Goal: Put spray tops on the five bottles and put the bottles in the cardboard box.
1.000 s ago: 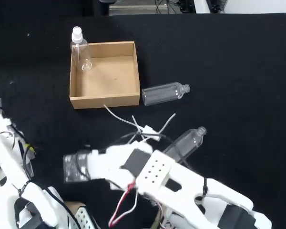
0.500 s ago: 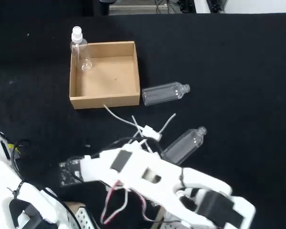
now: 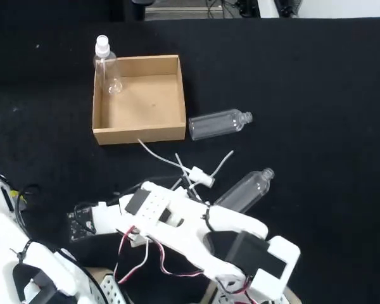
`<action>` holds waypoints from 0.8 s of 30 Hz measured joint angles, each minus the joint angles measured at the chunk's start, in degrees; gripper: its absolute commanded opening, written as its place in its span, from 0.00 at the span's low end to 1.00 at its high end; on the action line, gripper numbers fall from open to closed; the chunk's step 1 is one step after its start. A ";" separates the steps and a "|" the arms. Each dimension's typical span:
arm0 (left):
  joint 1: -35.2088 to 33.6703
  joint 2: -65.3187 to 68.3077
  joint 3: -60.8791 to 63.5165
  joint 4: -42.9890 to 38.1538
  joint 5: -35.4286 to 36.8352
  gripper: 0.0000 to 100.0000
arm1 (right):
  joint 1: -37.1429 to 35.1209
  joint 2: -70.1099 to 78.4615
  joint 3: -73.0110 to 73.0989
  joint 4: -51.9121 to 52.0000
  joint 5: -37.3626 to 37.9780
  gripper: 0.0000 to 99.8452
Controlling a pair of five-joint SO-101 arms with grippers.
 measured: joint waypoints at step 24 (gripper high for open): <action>12.48 -3.96 4.48 -2.64 3.08 0.03 | 25.93 -28.75 -29.36 -0.26 -27.43 0.01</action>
